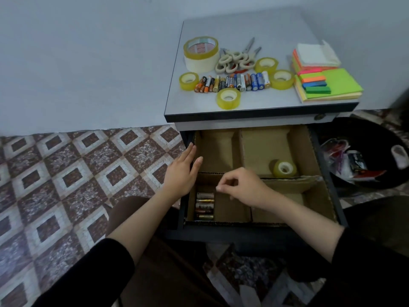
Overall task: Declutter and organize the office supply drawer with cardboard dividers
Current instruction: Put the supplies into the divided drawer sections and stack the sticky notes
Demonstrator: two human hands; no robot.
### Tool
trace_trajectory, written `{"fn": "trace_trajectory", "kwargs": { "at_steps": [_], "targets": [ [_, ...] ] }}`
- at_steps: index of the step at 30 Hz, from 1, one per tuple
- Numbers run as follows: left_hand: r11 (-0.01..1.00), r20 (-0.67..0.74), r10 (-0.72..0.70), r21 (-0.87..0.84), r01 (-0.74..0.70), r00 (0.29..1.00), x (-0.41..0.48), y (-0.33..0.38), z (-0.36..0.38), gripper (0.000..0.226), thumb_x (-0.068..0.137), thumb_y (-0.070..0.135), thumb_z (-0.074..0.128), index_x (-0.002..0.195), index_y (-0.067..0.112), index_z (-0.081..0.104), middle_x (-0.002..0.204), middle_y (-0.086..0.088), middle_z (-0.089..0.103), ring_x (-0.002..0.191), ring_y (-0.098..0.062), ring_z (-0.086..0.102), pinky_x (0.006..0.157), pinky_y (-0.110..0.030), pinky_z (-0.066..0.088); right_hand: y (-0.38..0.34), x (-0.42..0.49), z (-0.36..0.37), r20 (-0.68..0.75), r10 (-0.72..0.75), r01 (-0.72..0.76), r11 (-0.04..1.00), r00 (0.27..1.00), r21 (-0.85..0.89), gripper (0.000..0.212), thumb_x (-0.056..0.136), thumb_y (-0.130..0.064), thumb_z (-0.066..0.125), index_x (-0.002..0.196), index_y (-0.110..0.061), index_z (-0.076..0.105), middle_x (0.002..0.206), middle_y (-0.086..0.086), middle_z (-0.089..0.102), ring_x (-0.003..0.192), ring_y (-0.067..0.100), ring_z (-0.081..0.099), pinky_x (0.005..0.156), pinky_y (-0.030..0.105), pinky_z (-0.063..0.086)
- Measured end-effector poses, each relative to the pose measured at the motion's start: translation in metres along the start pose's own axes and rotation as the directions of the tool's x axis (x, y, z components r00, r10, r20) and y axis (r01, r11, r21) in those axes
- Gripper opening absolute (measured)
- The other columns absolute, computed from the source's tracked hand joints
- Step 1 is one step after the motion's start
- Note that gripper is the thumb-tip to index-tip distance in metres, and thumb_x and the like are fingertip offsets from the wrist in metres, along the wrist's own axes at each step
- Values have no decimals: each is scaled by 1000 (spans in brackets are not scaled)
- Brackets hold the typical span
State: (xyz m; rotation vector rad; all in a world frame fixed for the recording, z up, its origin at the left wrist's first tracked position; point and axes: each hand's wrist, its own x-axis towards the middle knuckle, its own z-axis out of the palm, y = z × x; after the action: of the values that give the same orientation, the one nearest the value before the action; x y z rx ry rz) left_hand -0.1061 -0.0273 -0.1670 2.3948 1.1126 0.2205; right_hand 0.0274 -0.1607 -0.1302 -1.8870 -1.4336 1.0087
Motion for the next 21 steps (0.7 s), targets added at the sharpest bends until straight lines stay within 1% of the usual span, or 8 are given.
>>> {"fn": "trace_trajectory", "kwargs": {
  "at_steps": [3,7,11,14,16,18,19,21],
  "targets": [
    [996,-8,12,84,-11,1000,-2,6,-13,49,98,42,35,139,16,42,149,-1,34,136,-19,32,109,-34,27,-1,-10,-19,-54,-3,4,1000,999,15,11,89,-24,62,79,-22,67,77,-2,67,57,0,56,57,12,46],
    [985,-64,149,93,-142,987,-7,19,-35,29,94,28,51,116,15,64,119,0,63,112,-12,53,92,-21,38,0,-14,-55,-132,-1,-1,1000,991,-13,9,86,-24,66,77,-24,67,71,-5,65,51,2,57,54,12,46],
    [976,-104,216,31,-214,971,2,39,-61,18,90,22,58,104,17,69,102,4,68,91,-2,56,80,-12,40,-8,-5,-97,-235,-33,21,998,972,-52,11,83,-22,69,73,-25,65,64,-8,63,48,2,56,51,11,44],
    [969,-154,247,29,-246,957,22,52,-81,14,88,21,61,100,19,68,94,8,66,80,6,54,73,-5,39,-17,6,-128,-289,-48,25,996,956,-83,5,84,-20,69,78,-19,68,69,-4,65,55,4,56,55,13,46],
    [959,-200,282,95,-268,938,39,58,-96,14,86,21,64,99,17,70,93,7,67,80,2,56,78,-12,43,-23,16,-145,-310,-70,29,990,948,-135,5,83,-19,70,80,-16,69,75,-2,66,62,5,55,58,13,42],
    [933,-245,337,215,-288,909,60,61,-111,16,83,21,68,97,15,72,94,2,70,85,-11,62,85,-32,48,-28,27,-162,-323,-92,21,976,942,-216,4,81,-20,71,79,-18,70,77,-5,65,70,6,56,59,13,38],
    [919,-249,353,274,-284,902,72,62,-118,18,82,22,69,98,15,72,97,1,71,89,-16,63,89,-38,46,-31,34,-169,-325,-99,11,965,940,-262,5,80,-21,72,81,-17,71,78,-4,65,74,9,57,61,16,39],
    [894,-202,342,369,-252,918,92,65,-130,25,84,27,67,107,18,68,108,1,68,101,-20,60,96,-40,39,-36,50,-182,-321,-106,-13,937,941,-348,13,78,-24,74,87,-14,72,84,1,67,80,15,59,69,26,44]
  ]
}}
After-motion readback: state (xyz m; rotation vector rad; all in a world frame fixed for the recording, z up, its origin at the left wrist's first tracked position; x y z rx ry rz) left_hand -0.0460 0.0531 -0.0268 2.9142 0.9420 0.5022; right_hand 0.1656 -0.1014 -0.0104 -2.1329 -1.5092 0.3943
